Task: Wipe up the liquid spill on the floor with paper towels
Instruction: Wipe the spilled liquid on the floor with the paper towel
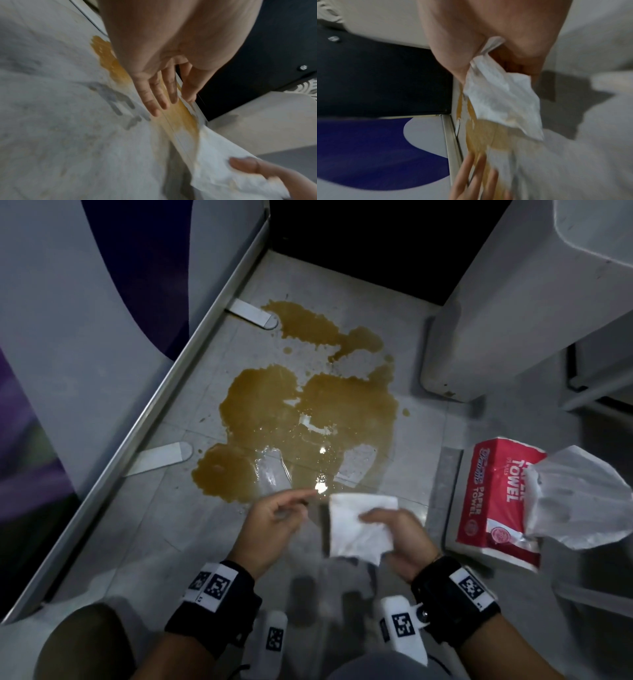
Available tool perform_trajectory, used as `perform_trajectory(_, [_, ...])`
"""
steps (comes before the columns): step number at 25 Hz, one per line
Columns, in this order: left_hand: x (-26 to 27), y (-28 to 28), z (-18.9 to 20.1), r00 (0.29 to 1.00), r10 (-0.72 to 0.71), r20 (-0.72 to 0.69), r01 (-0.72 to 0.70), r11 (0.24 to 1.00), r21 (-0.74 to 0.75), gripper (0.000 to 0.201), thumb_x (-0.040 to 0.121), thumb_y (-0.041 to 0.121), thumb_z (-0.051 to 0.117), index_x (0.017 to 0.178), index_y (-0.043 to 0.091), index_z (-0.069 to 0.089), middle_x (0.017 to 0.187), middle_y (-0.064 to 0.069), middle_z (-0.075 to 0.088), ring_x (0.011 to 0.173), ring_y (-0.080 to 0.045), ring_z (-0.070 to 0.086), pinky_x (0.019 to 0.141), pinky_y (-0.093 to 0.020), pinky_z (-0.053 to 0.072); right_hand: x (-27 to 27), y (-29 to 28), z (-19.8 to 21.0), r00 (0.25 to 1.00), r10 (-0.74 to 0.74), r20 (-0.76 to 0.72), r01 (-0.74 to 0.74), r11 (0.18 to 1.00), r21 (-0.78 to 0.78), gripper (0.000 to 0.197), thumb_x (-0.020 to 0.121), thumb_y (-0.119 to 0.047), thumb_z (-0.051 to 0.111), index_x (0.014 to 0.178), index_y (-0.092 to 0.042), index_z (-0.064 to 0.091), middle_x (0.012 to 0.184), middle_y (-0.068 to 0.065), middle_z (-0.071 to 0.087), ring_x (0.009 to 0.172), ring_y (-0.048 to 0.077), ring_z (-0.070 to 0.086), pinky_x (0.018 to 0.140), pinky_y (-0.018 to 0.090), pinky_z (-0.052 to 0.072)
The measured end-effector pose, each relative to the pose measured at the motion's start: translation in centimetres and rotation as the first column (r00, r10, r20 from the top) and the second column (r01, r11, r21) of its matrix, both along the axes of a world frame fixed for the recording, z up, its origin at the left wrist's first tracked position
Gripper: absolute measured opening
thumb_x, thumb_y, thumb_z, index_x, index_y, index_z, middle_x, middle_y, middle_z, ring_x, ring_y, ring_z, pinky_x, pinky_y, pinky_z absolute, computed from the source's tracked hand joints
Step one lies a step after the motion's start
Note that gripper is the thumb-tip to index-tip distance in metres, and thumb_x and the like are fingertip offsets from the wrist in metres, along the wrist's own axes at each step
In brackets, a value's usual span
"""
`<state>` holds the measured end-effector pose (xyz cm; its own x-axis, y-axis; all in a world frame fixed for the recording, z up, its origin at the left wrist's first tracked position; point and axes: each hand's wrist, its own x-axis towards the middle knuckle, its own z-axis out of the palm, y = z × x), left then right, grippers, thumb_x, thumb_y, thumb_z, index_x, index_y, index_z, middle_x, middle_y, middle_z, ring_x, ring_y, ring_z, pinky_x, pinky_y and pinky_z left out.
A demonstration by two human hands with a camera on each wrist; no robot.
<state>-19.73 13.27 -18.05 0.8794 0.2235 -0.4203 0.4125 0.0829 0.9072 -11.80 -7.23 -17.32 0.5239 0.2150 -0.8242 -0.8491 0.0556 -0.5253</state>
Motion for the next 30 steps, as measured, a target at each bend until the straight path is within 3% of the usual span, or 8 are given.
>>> perform_trajectory(2, [-0.5,2.5,-0.6,0.991,0.135,0.005,-0.135,0.984,0.116,0.039,0.09,-0.004,0.059,0.106,0.028,0.074,0.106,0.002,0.073,0.093,-0.012,0.066,0.079,-0.027,0.054,2.2,-0.9,0.1,0.949,0.008,0.314,0.106,0.933,-0.344,0.021,0.084,0.007,0.059,0.1,0.001,0.07,0.099,0.02,0.069,0.1,0.043,0.065,0.076,0.029,0.053])
perform_trajectory(5, [-1.3,7.0,-1.4,0.942,0.334,0.035,-0.323,0.875,0.361,0.04,0.088,-0.004,0.058,0.098,0.033,0.069,0.104,0.0,0.072,0.096,-0.018,0.066,0.088,-0.036,0.055,4.7,-1.6,0.1,0.592,0.577,0.563,0.052,0.67,-0.741,0.051,0.09,0.011,0.045,0.132,-0.012,0.062,0.135,0.005,0.055,0.126,0.016,0.049,0.103,0.007,0.036])
perform_trajectory(7, [-2.0,9.0,-1.8,0.946,0.325,-0.019,-0.256,0.779,0.572,0.038,0.085,0.001,0.059,0.11,0.029,0.066,0.116,-0.002,0.066,0.101,-0.019,0.061,0.096,-0.04,0.05,4.9,-1.3,-2.2,0.432,0.801,0.415,-0.098,0.499,-0.861,0.063,0.093,0.006,0.041,0.151,-0.017,0.039,0.159,0.004,0.031,0.145,0.017,0.028,0.12,0.027,0.023])
perform_trajectory(10, [-3.1,10.5,-2.8,0.955,0.235,-0.181,-0.026,0.674,0.738,0.059,0.083,0.011,0.057,0.141,0.012,0.045,0.148,-0.014,0.041,0.136,-0.03,0.038,0.115,-0.044,0.03,2.3,0.1,-6.0,0.309,0.92,0.24,-0.246,0.321,-0.915,0.058,0.104,-0.03,0.024,0.159,-0.017,0.01,0.166,0.005,0.0,0.153,0.023,-0.004,0.125,0.046,0.007])
perform_trajectory(13, [-4.3,11.4,-4.4,0.918,0.242,-0.313,0.068,0.681,0.729,0.085,0.075,0.03,0.043,0.151,-0.001,0.021,0.16,-0.018,0.017,0.149,-0.029,0.012,0.123,-0.042,0.011,-0.8,1.2,-7.2,0.299,0.934,0.193,-0.241,0.27,-0.932,0.058,0.105,-0.045,0.005,0.158,-0.022,-0.003,0.164,0.001,-0.014,0.151,0.018,-0.019,0.124,0.04,-0.006])
perform_trajectory(17, [-5.1,11.4,-5.5,0.861,0.273,-0.428,0.107,0.726,0.68,0.094,0.074,0.036,0.034,0.155,0.001,0.0,0.163,-0.015,-0.005,0.151,-0.028,-0.007,0.123,-0.042,0.0,-3.1,2.2,-6.9,0.253,0.949,0.19,-0.274,0.258,-0.926,0.055,0.106,-0.039,0.008,0.158,-0.025,-0.006,0.163,-0.002,-0.019,0.148,0.013,-0.026,0.123,0.04,-0.009])
perform_trajectory(21, [-5.0,10.9,-6.2,0.841,0.242,-0.484,0.182,0.716,0.674,0.095,0.074,0.04,0.029,0.154,0.004,-0.008,0.162,-0.015,-0.015,0.15,-0.026,-0.015,0.121,-0.043,-0.008,-5.3,4.1,-7.0,0.116,0.974,0.196,-0.337,0.224,-0.915,0.056,0.106,-0.035,0.014,0.158,-0.025,-0.003,0.163,-0.003,-0.017,0.148,0.012,-0.026,0.122,0.038,-0.012])
perform_trajectory(30, [-4.4,9.9,-6.6,0.816,0.3,-0.494,0.188,0.67,0.718,0.093,0.078,0.047,0.022,0.154,0.005,-0.01,0.161,-0.013,-0.018,0.149,-0.027,-0.019,0.119,-0.04,-0.012,1.4,9.7,-7.1,0.055,0.974,0.218,-0.357,0.223,-0.907,0.056,0.107,-0.039,0.012,0.159,-0.023,-0.002,0.164,-0.002,-0.015,0.149,0.018,-0.022,0.122,0.039,-0.009])
